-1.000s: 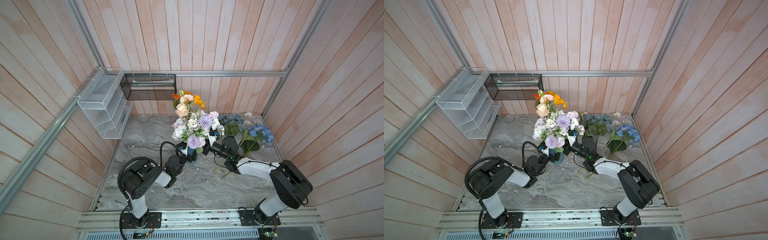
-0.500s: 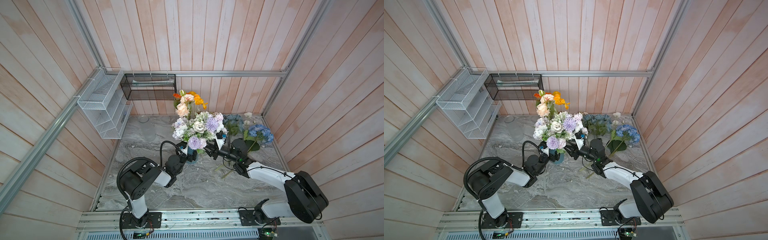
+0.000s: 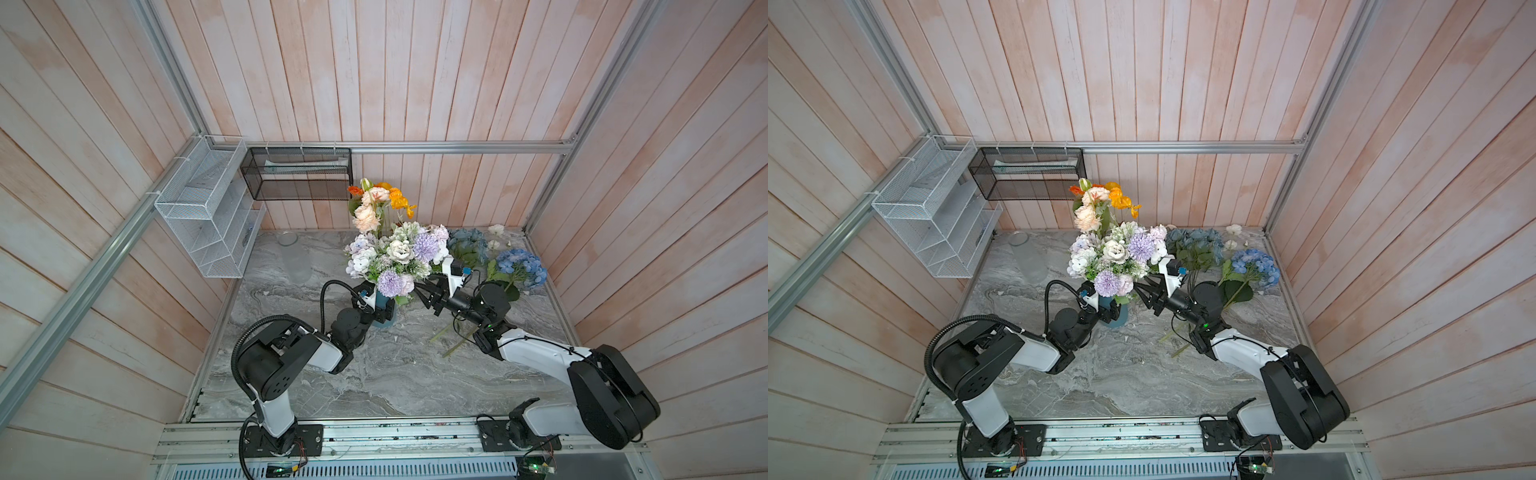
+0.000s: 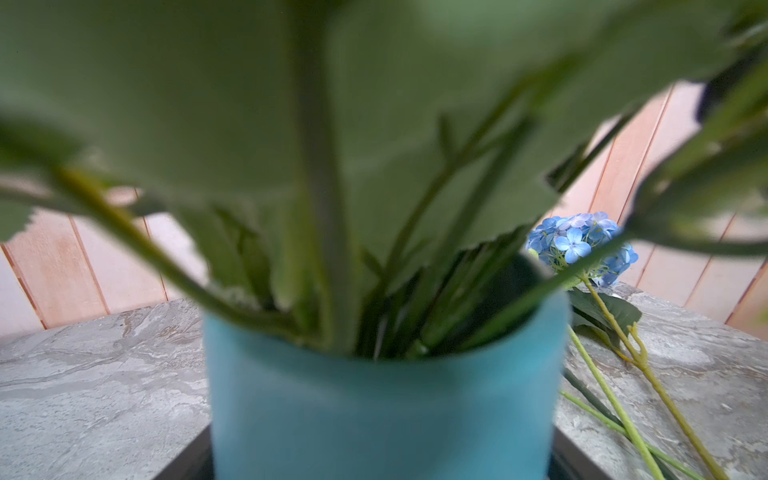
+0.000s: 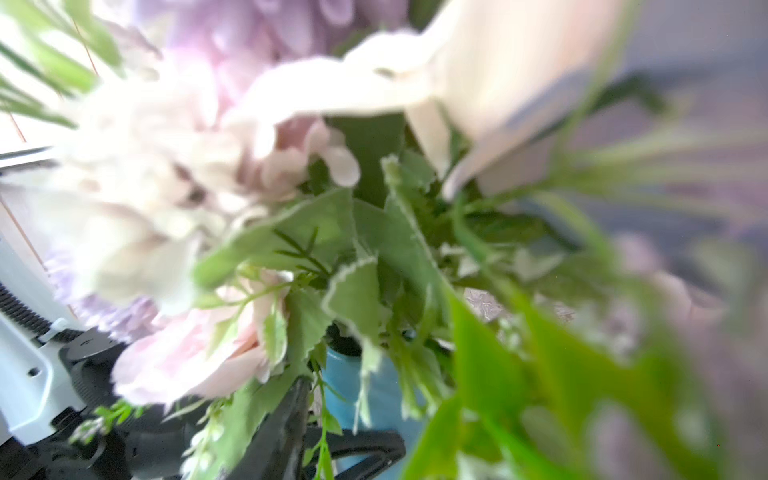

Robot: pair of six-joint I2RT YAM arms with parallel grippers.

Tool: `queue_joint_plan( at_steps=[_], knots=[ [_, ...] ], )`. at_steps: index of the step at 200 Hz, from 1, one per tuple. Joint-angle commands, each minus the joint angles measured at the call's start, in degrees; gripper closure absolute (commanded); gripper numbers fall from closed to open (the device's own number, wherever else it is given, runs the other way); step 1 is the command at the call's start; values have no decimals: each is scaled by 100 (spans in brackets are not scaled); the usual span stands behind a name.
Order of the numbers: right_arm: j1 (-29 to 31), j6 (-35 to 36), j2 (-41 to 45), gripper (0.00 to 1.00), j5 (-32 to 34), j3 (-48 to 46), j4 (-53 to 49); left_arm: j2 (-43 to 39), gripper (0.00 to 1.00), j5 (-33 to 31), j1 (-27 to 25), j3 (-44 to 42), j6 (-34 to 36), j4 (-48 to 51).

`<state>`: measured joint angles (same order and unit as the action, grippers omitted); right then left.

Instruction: Arrange the flowers into the vase

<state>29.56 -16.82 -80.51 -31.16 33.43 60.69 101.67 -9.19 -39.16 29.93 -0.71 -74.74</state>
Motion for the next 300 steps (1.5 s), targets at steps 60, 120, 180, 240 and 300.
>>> queue_joint_plan(
  at_steps=[60, 120, 180, 240, 300],
  knots=[
    [22, -967, -1097, 61, -85, 801, 1729, -86, 35, 3, 40, 21, 9, 28],
    [335, -794, -1353, 95, 13, 834, 1520, -112, 35, -38, 40, 24, -4, 38],
    [479, -339, -1649, 100, 325, 845, 794, -162, 35, -25, 40, 48, -8, 42],
    [521, -277, -1847, 96, 211, 869, 591, -226, 35, -37, 34, 35, 7, 87],
    [513, 3, -1354, 67, 251, 730, -47, -211, 34, -253, 31, 92, 29, 164]
  ],
)
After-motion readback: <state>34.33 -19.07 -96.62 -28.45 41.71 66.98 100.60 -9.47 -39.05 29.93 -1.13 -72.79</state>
